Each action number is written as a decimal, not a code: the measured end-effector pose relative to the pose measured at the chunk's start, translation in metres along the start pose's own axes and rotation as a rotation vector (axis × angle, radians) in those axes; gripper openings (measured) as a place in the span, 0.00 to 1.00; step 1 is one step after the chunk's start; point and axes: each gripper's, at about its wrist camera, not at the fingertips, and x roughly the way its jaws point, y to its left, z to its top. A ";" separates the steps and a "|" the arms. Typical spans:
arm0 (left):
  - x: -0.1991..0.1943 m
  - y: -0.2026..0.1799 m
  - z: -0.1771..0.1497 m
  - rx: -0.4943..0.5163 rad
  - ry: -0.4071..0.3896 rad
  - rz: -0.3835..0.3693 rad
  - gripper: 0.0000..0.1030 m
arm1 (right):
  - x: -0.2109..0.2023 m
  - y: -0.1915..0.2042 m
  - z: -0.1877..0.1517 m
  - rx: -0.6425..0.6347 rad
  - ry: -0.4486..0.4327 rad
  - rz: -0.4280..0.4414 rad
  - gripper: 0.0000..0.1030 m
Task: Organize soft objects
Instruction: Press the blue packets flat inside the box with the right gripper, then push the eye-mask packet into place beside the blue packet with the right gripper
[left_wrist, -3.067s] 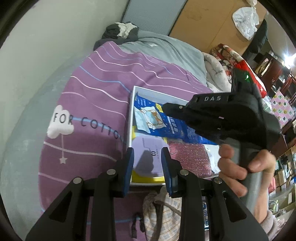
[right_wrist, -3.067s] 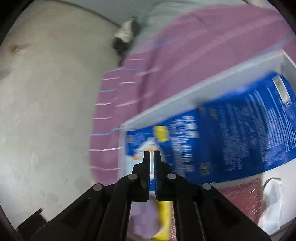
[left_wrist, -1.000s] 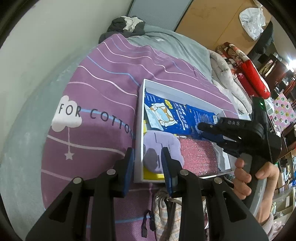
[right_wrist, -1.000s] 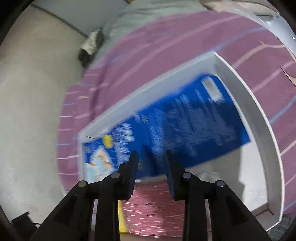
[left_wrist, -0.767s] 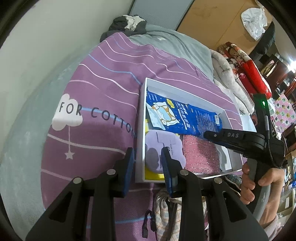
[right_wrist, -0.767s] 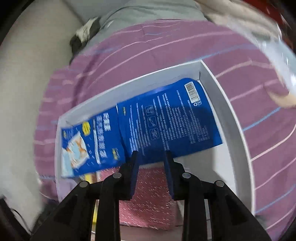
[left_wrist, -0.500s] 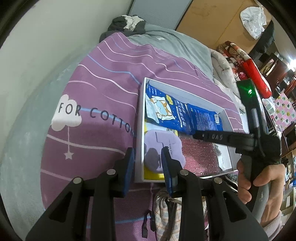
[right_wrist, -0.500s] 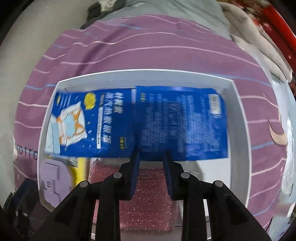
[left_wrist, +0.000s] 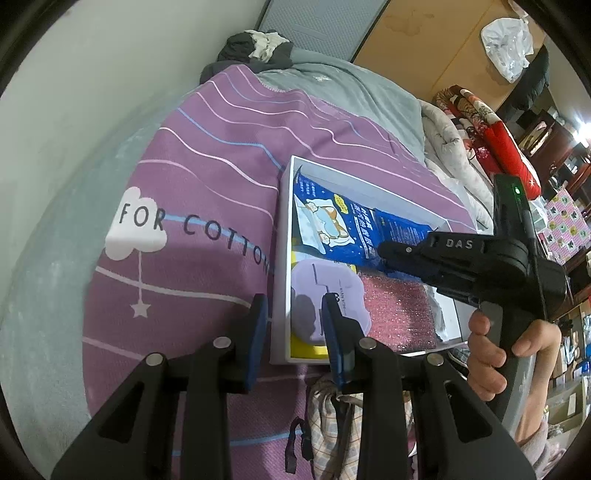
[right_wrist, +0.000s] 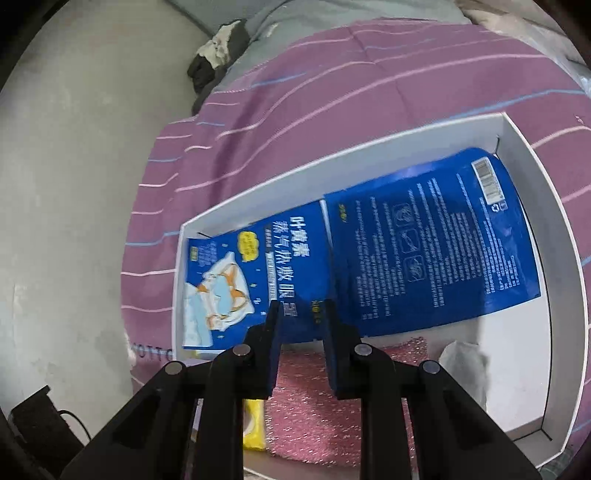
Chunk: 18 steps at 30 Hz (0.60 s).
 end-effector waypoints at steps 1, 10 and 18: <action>0.000 0.001 0.000 -0.003 0.001 0.000 0.31 | -0.002 -0.003 -0.001 0.009 -0.002 0.015 0.19; 0.001 -0.004 0.001 0.009 0.001 0.000 0.31 | -0.032 -0.024 -0.019 0.082 -0.044 0.045 0.19; 0.001 -0.002 0.001 0.002 0.001 0.001 0.31 | -0.001 -0.031 -0.012 0.219 0.002 0.167 0.04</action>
